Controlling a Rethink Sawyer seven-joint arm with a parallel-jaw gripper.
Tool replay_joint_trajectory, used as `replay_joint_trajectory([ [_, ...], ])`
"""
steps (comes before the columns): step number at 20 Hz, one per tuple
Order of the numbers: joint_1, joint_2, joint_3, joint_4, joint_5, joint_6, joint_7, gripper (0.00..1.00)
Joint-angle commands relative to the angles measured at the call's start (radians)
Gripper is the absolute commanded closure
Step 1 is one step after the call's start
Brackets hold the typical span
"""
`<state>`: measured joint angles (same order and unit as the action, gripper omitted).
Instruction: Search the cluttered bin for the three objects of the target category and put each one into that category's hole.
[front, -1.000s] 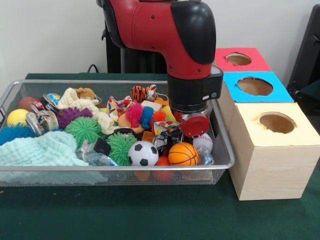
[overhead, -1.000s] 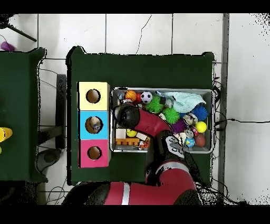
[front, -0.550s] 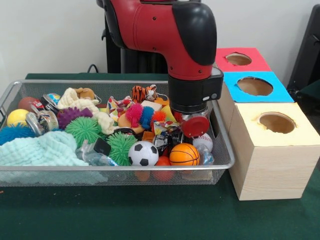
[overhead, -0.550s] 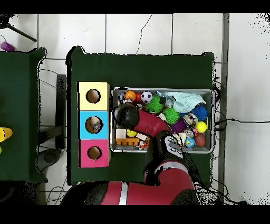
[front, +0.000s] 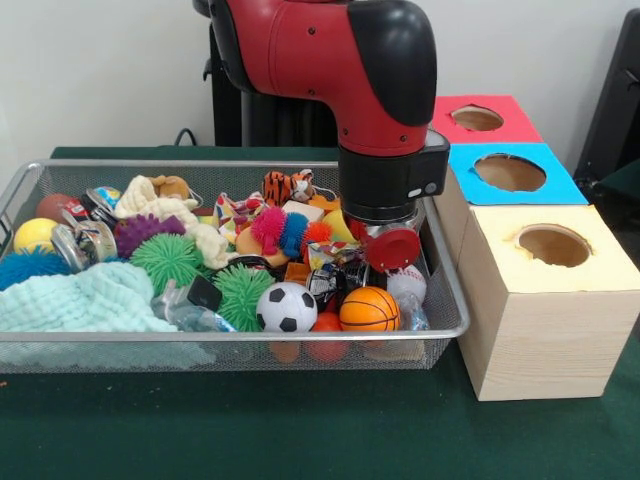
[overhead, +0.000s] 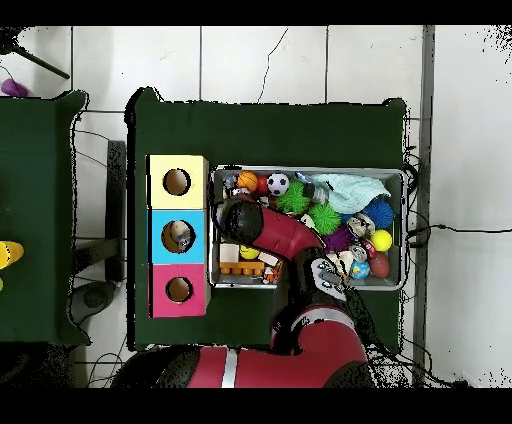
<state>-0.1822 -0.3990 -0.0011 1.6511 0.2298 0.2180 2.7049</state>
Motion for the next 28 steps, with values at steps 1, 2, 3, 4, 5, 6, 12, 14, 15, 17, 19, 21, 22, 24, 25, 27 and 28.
replay_joint_trajectory([
  [1,-0.002,-0.004,0.059,0.102,0.058,0.138,0.124,1.00],
  [2,0.009,-0.003,0.054,0.103,0.067,0.121,0.132,0.00],
  [3,0.017,-0.001,0.047,0.101,0.070,0.114,0.140,0.00],
  [4,0.025,0.000,0.039,0.099,0.072,0.108,0.147,0.00],
  [5,0.034,0.002,0.032,0.098,0.075,0.101,0.154,0.00],
  [6,0.029,0.002,0.039,0.101,0.077,0.093,0.151,0.00],
  [12,0.013,0.007,0.051,0.098,0.087,0.089,0.138,0.00],
  [14,0.010,0.006,0.055,0.097,0.098,0.102,0.141,0.00],
  [15,0.013,0.008,0.055,0.094,0.101,0.101,0.142,0.00],
  [17,0.007,0.008,0.063,0.096,0.104,0.096,0.138,0.00],
  [19,0.003,0.008,0.072,0.099,0.107,0.091,0.136,0.00],
  [21,0.008,0.007,0.080,0.101,0.113,0.087,0.140,0.00],
  [22,0.015,0.005,0.080,0.098,0.120,0.092,0.145,0.00],
  [24,0.032,0.006,0.079,0.092,0.137,0.097,0.158,0.00],
  [25,0.045,0.010,0.079,0.086,0.148,0.094,0.169,0.00],
  [27,0.072,0.019,0.073,0.070,0.170,0.092,0.189,0.00],
  [28,0.096,0.022,0.051,0.047,0.180,0.116,0.200,0.00],
])
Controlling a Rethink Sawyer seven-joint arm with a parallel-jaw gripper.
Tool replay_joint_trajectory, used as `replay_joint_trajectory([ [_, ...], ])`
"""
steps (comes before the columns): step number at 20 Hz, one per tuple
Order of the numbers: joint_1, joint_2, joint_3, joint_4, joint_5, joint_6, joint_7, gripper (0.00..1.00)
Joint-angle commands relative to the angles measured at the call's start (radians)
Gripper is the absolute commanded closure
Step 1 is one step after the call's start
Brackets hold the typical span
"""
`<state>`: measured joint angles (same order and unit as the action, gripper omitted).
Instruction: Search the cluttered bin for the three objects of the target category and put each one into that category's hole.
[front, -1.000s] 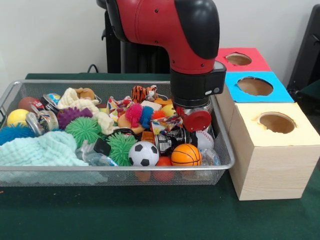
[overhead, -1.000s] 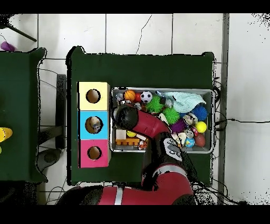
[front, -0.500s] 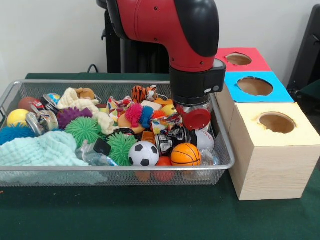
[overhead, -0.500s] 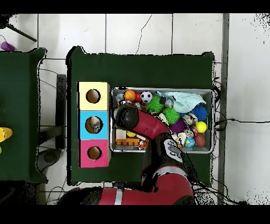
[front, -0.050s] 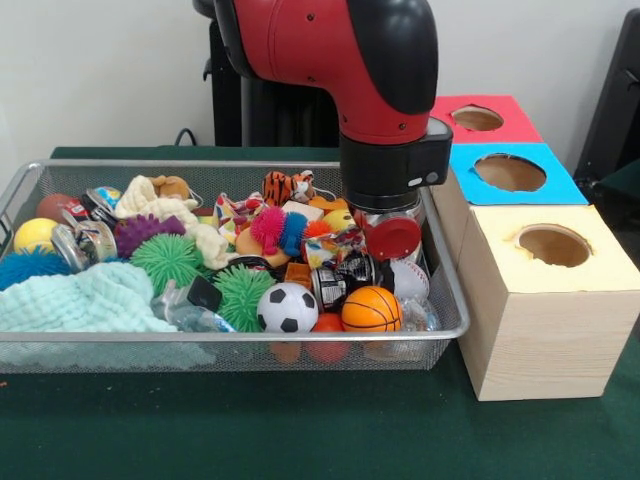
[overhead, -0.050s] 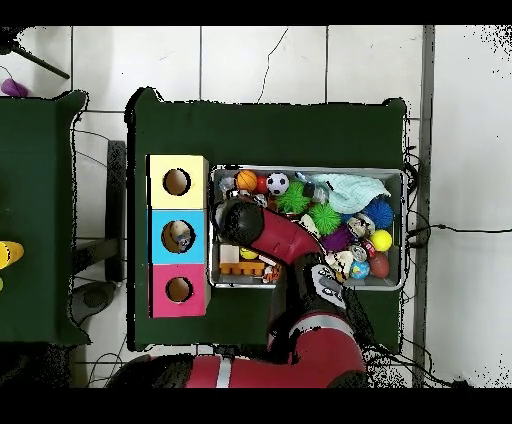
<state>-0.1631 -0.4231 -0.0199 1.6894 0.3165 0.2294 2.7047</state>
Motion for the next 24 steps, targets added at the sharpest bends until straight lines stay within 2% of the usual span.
replay_joint_trajectory([
  [1,0.101,0.050,0.048,-0.015,0.104,0.127,0.212,0.00],
  [6,0.197,0.024,-0.077,-0.121,0.120,0.331,0.254,0.00],
  [10,0.216,-0.027,-0.125,-0.150,0.104,0.467,0.239,0.00],
  [13,0.217,-0.034,-0.145,-0.179,0.096,0.522,0.219,0.00],
  [16,0.217,-0.003,-0.132,-0.193,0.114,0.473,0.207,0.00],
  [24,0.200,0.140,-0.061,-0.220,0.157,0.230,0.147,0.00],
])
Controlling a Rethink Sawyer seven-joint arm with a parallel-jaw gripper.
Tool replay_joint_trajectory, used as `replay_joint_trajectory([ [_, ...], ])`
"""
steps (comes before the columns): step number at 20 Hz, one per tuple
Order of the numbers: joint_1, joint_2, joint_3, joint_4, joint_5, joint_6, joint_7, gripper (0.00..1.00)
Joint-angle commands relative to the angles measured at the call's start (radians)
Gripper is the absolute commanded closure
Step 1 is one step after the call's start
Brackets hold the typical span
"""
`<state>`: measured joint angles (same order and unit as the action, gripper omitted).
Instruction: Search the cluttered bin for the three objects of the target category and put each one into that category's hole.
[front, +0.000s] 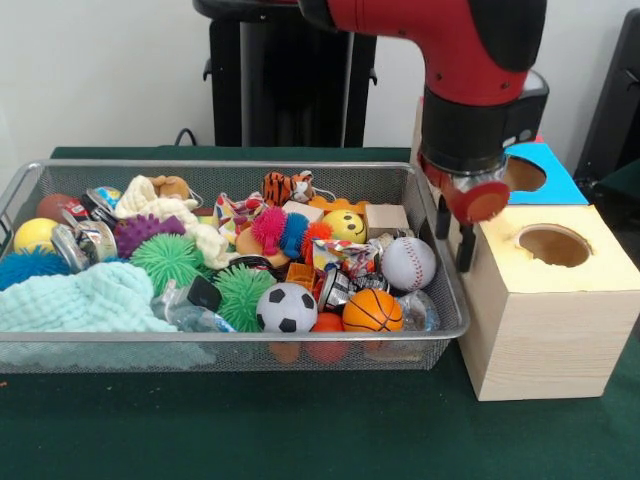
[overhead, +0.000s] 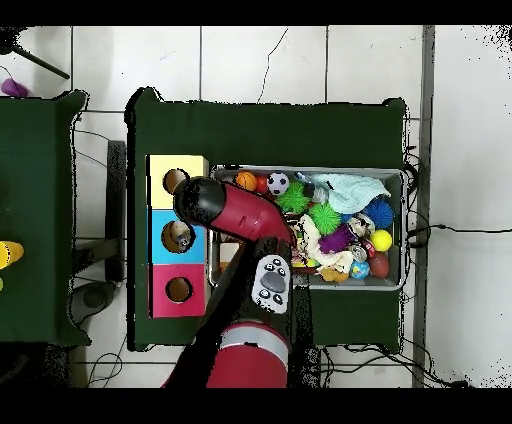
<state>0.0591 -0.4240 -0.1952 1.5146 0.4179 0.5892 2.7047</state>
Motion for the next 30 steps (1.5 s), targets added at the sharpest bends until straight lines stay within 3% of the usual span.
replay_joint_trajectory([
  [1,-0.023,0.148,0.120,-0.046,0.059,-0.140,0.143,0.00],
  [12,0.004,0.201,0.114,-0.080,0.061,-0.187,0.137,0.00],
  [18,-0.014,0.159,0.110,-0.020,0.034,-0.156,0.103,0.00],
  [30,-0.101,0.104,0.024,-0.003,-0.064,-0.100,-0.014,0.00],
])
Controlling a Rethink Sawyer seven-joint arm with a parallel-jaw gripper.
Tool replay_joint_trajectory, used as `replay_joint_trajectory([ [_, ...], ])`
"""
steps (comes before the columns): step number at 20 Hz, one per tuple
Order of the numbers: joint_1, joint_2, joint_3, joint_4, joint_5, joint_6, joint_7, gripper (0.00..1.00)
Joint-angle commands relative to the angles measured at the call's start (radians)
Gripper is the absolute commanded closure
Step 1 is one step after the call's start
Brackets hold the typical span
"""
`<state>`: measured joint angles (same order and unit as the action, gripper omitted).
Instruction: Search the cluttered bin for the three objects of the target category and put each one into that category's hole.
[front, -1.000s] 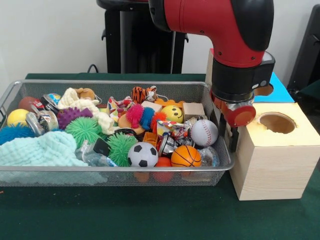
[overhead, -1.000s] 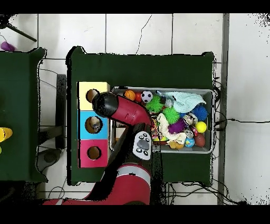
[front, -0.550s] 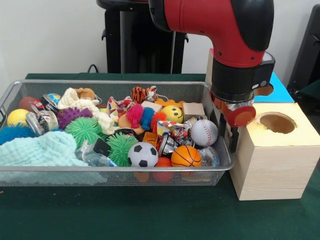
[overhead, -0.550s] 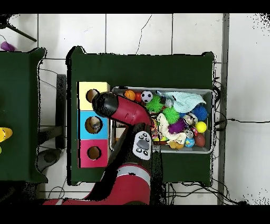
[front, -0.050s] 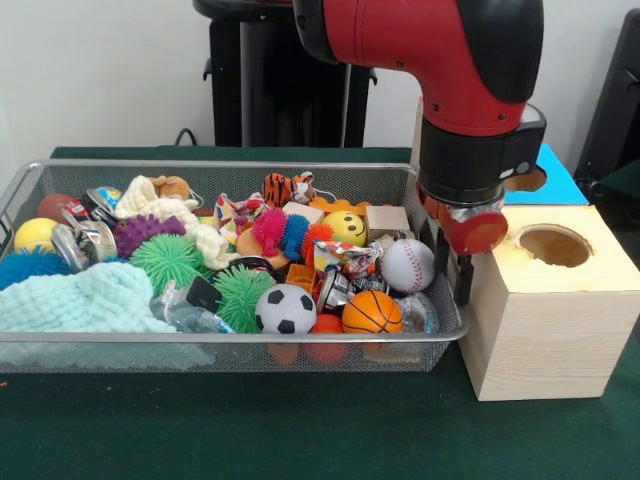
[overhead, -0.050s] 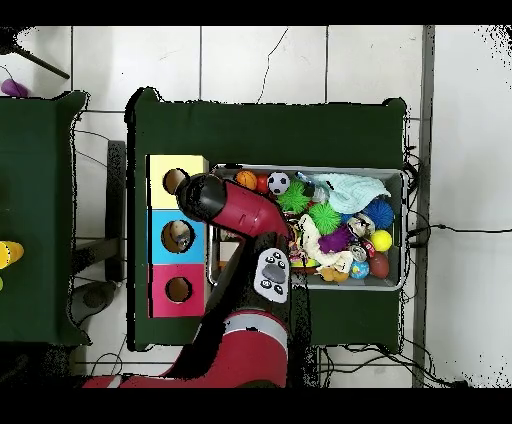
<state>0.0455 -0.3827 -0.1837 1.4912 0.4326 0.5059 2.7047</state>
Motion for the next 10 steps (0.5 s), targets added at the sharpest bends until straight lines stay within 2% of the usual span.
replay_joint_trajectory([
  [1,-0.096,0.058,0.012,0.022,-0.084,-0.011,-0.023,0.00],
  [10,-0.162,0.088,0.057,0.001,-0.137,-0.076,-0.047,0.00],
])
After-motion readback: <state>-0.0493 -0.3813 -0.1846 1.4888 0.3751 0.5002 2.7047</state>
